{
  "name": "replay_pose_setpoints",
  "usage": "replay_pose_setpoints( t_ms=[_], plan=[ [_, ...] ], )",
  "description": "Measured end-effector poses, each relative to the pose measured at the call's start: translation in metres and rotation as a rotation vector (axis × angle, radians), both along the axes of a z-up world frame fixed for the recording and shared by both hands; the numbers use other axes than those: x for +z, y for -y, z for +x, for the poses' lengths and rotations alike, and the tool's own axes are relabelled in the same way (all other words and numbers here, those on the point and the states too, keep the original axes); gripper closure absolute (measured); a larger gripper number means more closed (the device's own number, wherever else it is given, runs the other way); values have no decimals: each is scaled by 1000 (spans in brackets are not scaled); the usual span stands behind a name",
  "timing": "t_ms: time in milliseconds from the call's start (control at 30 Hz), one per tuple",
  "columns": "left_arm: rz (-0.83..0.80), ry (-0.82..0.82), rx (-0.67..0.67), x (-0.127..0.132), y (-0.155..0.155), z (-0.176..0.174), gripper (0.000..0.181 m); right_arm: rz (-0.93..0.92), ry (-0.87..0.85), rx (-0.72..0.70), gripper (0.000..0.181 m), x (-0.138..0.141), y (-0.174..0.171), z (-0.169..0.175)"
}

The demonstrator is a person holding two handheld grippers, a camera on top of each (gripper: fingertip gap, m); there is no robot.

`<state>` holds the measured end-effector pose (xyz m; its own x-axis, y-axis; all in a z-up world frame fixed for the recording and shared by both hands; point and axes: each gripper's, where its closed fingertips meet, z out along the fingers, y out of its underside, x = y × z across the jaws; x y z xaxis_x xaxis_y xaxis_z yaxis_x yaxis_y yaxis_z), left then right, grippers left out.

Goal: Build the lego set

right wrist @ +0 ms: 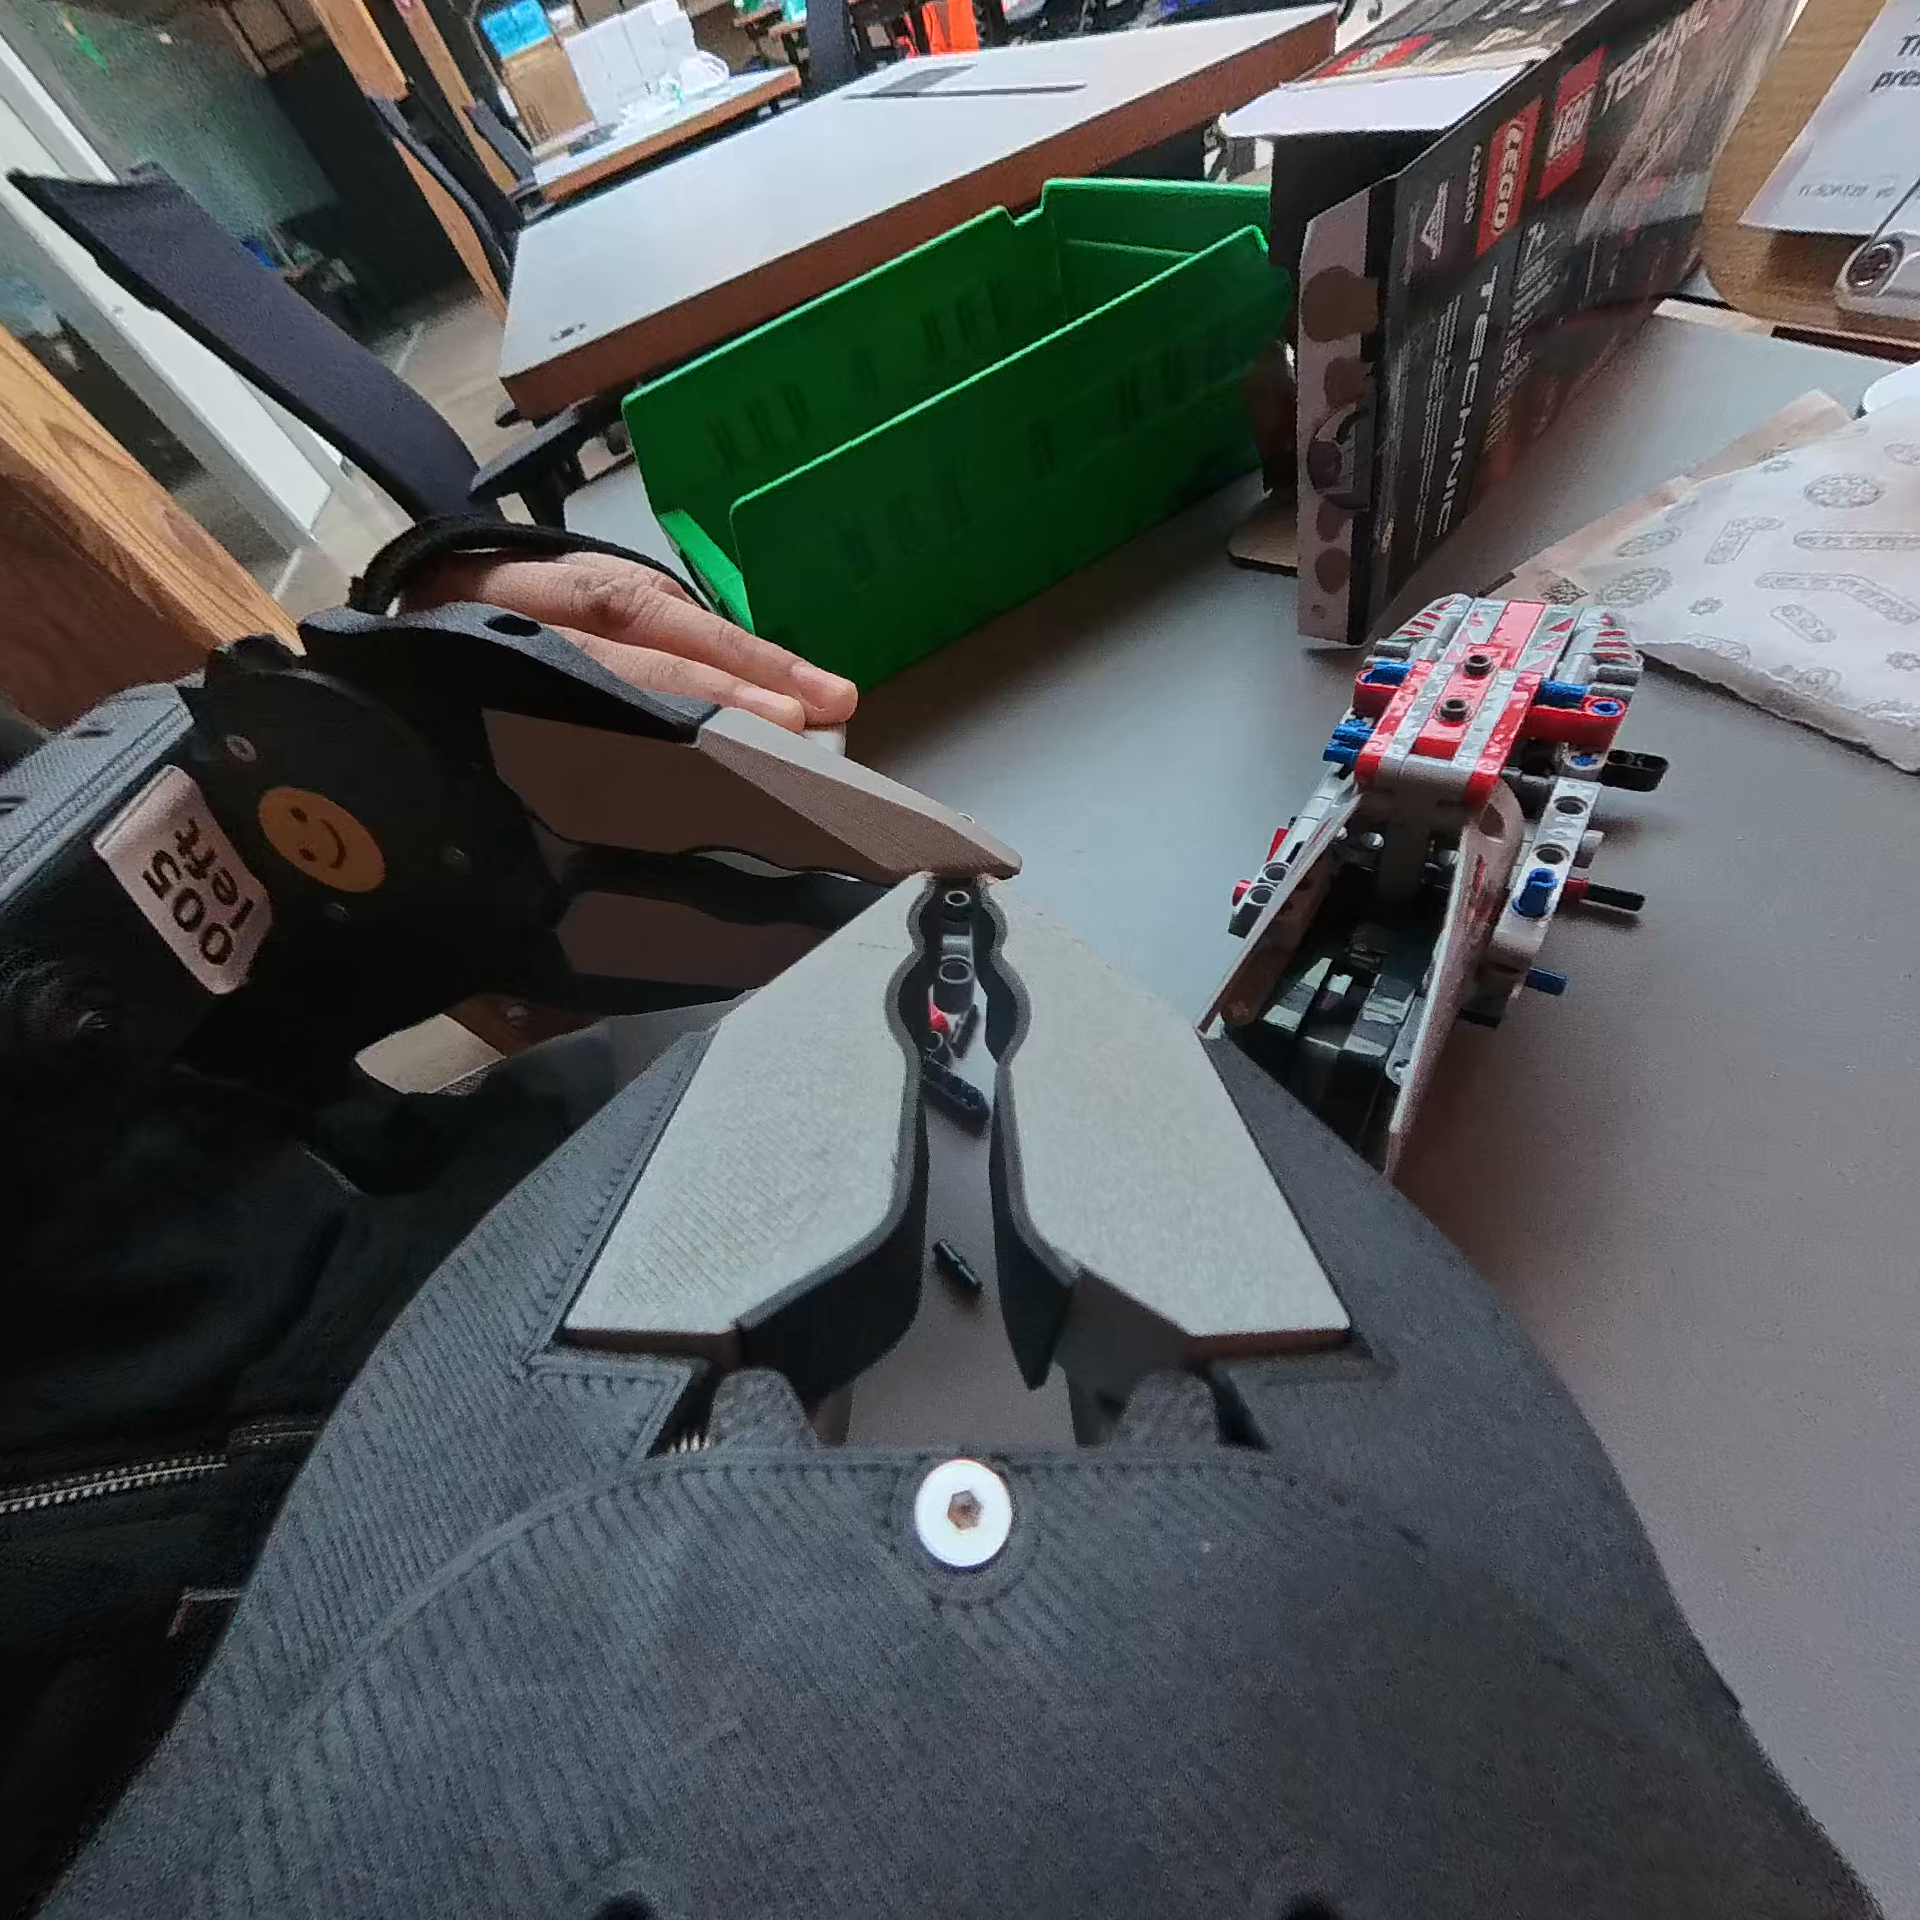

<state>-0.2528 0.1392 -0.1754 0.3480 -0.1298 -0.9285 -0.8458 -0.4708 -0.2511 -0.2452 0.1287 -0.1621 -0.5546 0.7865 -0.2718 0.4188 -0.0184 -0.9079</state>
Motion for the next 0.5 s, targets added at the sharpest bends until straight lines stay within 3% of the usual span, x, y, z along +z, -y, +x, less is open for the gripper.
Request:
replay_pose_setpoints(
  t_ms=[300,500],
  plan=[
    [-38,42,31,-13,-1,-3,176,33,12,-13,181,-12,-3,-4],
    [-36,88,54,-12,-1,-6,176,-66,-20,-59,181,-9,-4,-9]
  ],
)
